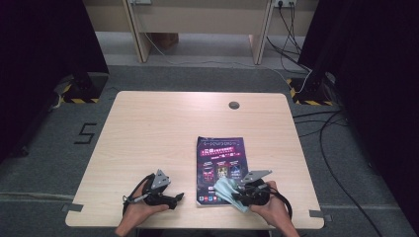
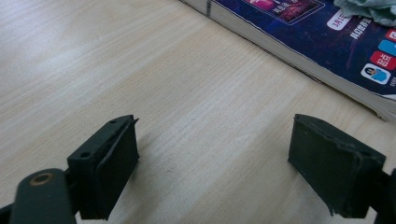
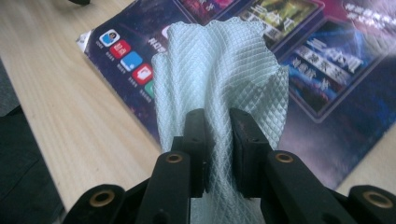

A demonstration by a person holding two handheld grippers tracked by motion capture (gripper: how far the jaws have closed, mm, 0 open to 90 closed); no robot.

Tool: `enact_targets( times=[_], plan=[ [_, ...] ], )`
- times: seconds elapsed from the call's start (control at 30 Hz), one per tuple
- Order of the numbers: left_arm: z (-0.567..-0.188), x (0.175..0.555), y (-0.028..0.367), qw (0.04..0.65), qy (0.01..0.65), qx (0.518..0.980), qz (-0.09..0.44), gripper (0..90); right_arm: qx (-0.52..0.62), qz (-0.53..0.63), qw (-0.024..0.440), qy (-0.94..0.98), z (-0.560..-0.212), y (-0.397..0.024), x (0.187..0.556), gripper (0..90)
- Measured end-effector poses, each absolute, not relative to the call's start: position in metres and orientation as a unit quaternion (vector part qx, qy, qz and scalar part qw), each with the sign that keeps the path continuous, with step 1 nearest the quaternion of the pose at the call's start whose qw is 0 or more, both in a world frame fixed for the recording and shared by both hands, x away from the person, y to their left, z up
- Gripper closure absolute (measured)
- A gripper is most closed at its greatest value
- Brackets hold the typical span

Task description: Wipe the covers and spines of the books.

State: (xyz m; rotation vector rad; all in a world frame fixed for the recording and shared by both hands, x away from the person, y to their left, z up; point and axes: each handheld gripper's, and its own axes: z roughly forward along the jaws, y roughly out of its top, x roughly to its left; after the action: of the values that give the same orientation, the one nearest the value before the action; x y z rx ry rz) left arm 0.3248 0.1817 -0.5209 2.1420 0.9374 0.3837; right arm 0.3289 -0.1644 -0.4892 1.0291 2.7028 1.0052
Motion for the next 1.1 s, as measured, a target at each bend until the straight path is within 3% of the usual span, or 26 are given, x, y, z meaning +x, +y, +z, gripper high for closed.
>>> enact_targets(
  times=[0.37, 0.5, 0.77, 1.1],
  plan=[
    [-0.521, 0.325, 0.181, 0.376, 0.366, 0.838, 0.150, 14.4, 0.403, 0.327, 0.069, 0.852, -0.489, -0.211, 0.340, 77.9],
    [-0.521, 0.326, 0.181, 0.377, 0.366, 0.838, 0.151, 14.3, 0.387, 0.314, 0.085, 0.863, -0.486, -0.204, 0.339, 80.2],
    [-0.521, 0.326, 0.180, 0.380, 0.366, 0.836, 0.150, 14.2, 0.343, 0.326, 0.066, 0.879, -0.489, -0.172, 0.337, 79.9],
    [-0.522, 0.326, 0.179, 0.380, 0.366, 0.836, 0.152, 14.2, 0.380, 0.325, 0.101, 0.860, -0.490, -0.172, 0.386, 79.5]
  ],
)
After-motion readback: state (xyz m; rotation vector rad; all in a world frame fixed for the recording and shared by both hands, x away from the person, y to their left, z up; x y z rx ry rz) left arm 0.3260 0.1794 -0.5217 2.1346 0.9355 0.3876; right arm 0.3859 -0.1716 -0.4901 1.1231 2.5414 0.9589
